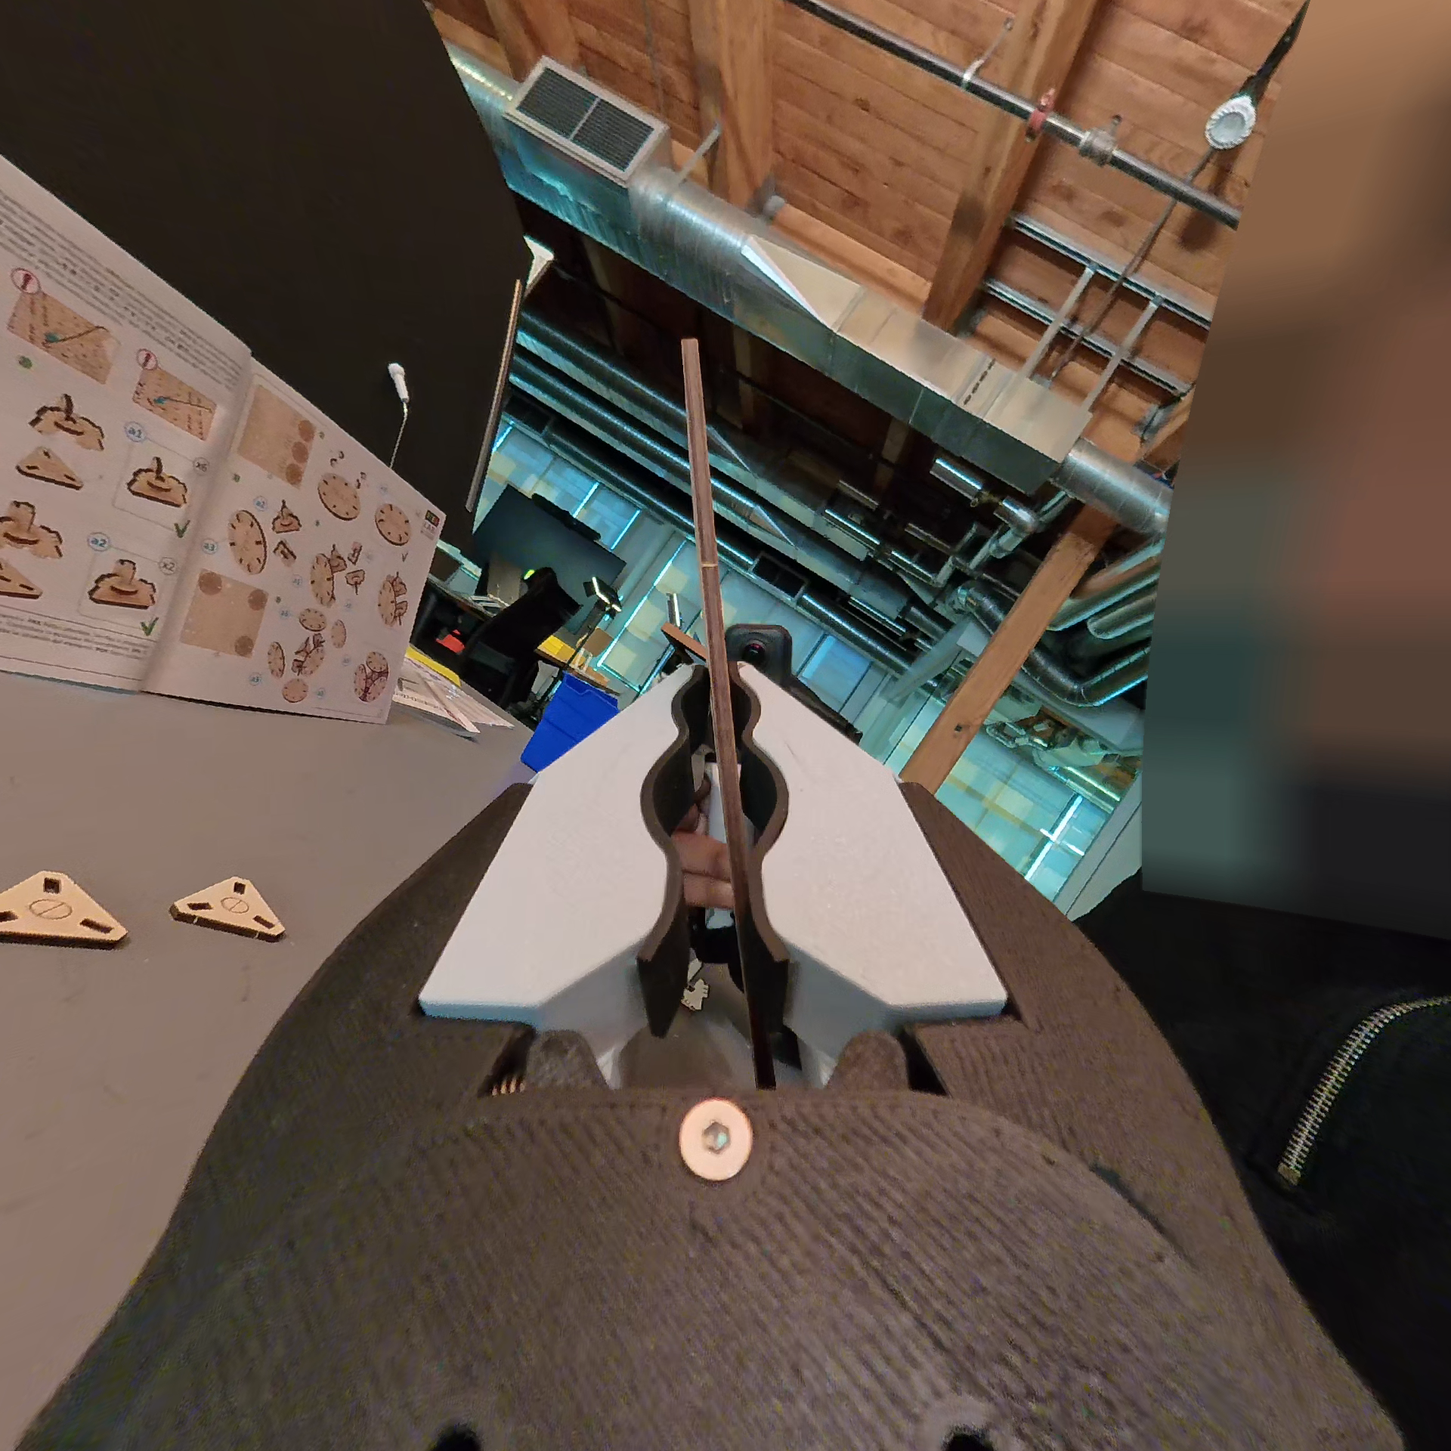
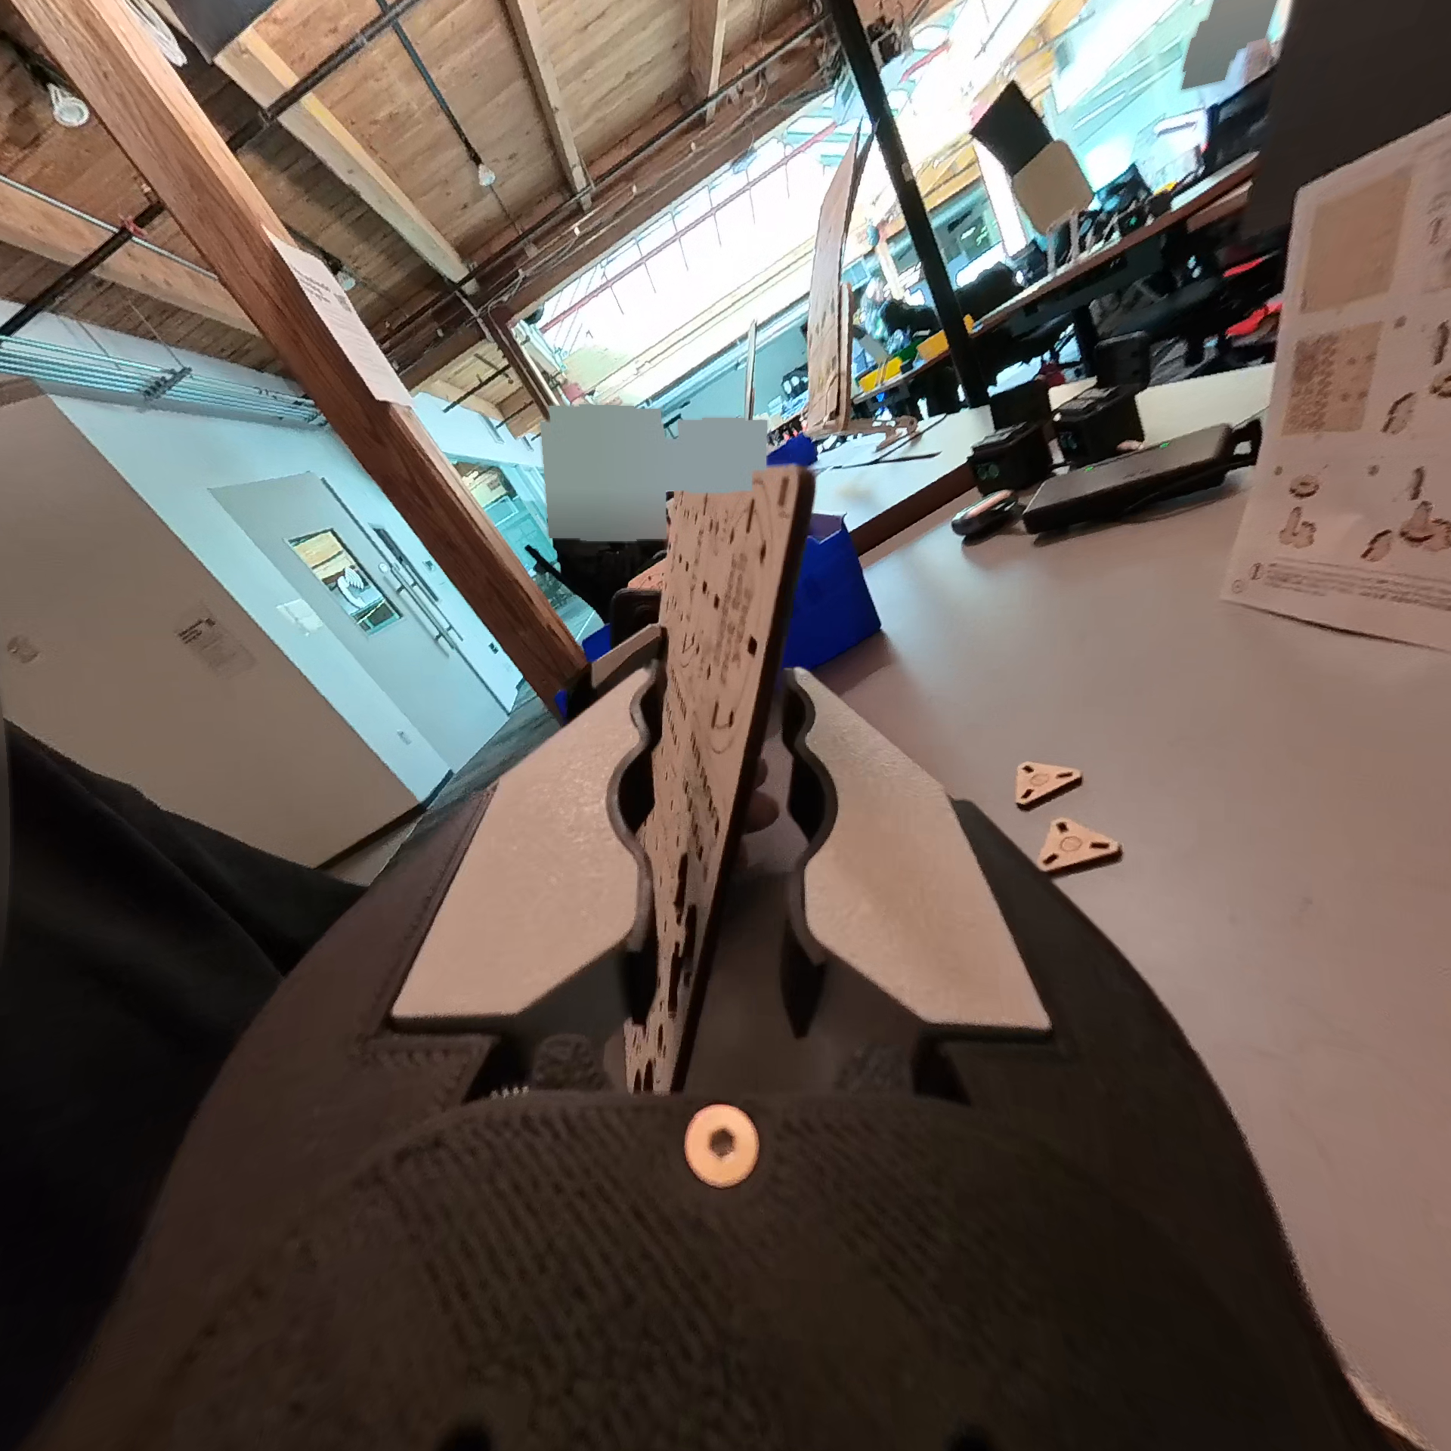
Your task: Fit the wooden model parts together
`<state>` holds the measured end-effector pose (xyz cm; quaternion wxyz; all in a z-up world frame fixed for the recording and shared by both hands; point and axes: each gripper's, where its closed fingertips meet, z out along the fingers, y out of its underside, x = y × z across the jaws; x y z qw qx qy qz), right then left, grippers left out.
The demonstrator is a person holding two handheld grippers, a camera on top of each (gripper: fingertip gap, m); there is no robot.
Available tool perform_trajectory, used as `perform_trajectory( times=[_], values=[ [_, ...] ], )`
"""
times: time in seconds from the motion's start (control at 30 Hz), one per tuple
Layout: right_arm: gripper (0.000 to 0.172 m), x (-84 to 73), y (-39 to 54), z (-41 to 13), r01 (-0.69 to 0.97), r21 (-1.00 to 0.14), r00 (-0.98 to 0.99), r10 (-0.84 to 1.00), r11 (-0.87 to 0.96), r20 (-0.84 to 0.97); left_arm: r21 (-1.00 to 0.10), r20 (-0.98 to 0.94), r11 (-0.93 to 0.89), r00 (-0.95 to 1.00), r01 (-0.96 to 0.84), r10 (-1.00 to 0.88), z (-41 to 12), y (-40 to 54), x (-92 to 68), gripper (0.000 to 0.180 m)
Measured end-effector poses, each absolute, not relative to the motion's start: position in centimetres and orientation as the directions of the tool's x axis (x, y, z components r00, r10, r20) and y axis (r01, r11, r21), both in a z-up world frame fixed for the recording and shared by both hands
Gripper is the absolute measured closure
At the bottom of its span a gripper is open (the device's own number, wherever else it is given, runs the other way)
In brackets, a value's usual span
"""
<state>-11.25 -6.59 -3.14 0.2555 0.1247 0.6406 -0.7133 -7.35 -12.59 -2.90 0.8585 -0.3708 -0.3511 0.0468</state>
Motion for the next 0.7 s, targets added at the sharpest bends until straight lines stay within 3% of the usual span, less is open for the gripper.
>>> perform_trajectory(
  times=[0.1, 0.43, 0.57, 0.7],
  values=[
    [0.135, -11.8, -6.3, -2.6, 0.500, -0.861, -0.858, -0.186, -0.095, -0.478, -0.670, 0.567, 0.721, 0.750, 0.180, 0.339, -2.9, -12.6, -7.3, 0.179],
    [0.063, -12.4, -6.8, -2.3, 0.170, -0.979, -0.984, 0.042, -0.116, -0.176, -0.730, 0.539, 0.653, 0.758, 0.203, 0.367, -3.5, -11.1, -7.2, 0.178],
    [0.066, -12.2, -6.7, -2.3, 0.172, -0.978, -0.984, 0.020, -0.120, -0.175, -0.763, 0.515, 0.610, 0.771, 0.213, 0.374, -3.6, -10.2, -7.0, 0.179],
    [0.089, -11.6, -6.4, -1.9, 0.193, -0.970, -0.981, -0.053, -0.147, -0.187, -0.775, 0.495, 0.599, 0.785, 0.204, 0.373, -3.5, -9.9, -6.7, 0.178]
  ],
)
